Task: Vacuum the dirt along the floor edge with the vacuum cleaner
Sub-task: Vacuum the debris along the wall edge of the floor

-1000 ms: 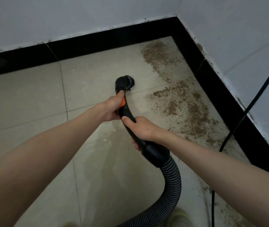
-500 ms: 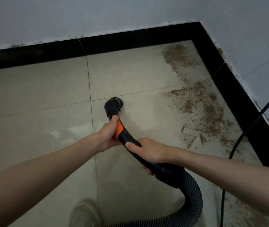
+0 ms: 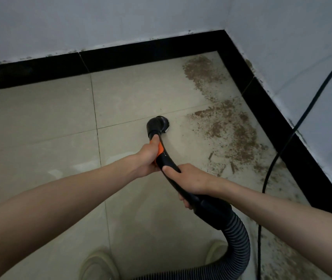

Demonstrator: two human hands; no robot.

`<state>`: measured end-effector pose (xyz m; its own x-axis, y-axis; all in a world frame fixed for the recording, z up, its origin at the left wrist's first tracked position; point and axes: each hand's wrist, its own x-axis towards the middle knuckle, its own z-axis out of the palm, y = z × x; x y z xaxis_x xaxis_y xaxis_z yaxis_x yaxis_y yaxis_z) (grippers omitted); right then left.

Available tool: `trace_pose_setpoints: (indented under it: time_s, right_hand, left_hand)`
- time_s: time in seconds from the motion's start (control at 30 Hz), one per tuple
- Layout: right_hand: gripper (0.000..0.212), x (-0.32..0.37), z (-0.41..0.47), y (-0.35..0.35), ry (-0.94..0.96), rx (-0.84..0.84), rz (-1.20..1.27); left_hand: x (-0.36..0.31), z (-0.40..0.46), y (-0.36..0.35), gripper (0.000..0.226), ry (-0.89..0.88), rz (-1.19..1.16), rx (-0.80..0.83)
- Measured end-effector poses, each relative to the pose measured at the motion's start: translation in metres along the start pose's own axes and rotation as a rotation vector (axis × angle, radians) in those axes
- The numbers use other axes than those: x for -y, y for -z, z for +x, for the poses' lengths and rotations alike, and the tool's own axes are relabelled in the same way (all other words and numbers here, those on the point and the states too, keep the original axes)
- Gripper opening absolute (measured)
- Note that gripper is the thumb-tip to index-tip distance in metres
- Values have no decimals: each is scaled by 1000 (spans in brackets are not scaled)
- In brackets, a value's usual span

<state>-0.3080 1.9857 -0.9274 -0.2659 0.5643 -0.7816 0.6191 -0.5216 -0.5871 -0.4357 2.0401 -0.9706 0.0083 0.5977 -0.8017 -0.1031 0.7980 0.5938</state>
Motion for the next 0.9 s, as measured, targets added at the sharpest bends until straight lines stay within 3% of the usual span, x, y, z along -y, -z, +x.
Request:
trace_pose_setpoints:
  time_s: [0.5,0.9]
  right_hand:
    - [50,-19,11,53,-22,-204,139]
    - [45,-18,17,10,69,11,-14]
  left_hand:
    - [-35,40,-75,45,-36,129,162]
    - [6,25,-11,41,-37,5,-115]
